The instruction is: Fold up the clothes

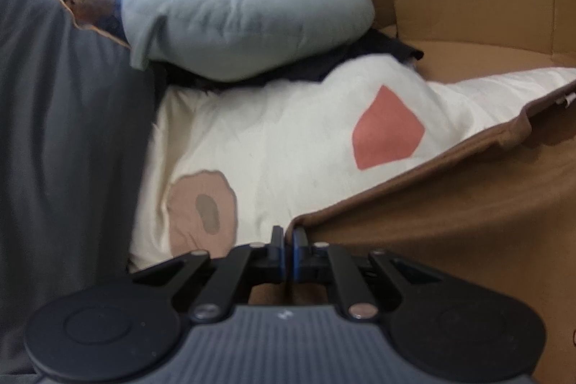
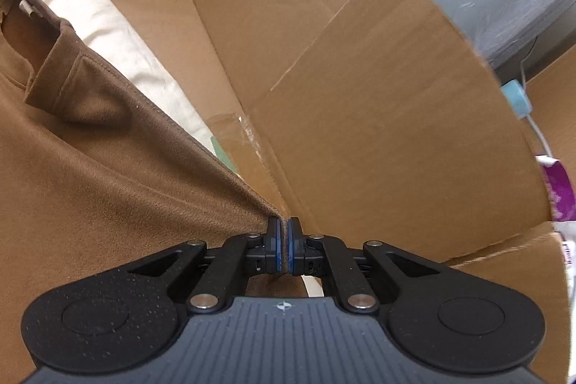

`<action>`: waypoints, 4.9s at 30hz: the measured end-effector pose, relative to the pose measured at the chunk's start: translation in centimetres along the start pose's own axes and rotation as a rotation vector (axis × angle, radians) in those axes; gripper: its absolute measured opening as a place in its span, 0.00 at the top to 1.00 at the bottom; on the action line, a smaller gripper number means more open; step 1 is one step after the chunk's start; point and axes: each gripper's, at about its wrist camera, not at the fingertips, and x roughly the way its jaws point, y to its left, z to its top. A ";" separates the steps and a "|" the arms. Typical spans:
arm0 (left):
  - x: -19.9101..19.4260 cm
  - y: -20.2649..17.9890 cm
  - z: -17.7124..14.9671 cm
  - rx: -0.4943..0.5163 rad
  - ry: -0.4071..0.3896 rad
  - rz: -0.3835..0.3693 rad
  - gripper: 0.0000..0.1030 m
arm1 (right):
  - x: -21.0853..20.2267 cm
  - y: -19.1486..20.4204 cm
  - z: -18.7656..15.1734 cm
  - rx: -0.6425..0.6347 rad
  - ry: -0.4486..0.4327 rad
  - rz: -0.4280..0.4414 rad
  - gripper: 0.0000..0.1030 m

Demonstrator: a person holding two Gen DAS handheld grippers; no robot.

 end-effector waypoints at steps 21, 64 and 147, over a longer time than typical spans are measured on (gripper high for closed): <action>-2.0 -1.6 0.7 0.032 -0.103 -0.143 0.69 | -1.3 -2.5 1.4 0.172 -0.107 0.245 0.71; 4.6 -8.8 6.2 0.273 -0.088 -0.555 0.92 | 3.9 4.9 8.9 -0.112 -0.220 0.574 0.97; 0.1 -8.7 3.3 -0.122 -0.157 -0.447 0.89 | -13.9 -0.8 -14.2 0.479 -0.109 0.357 0.63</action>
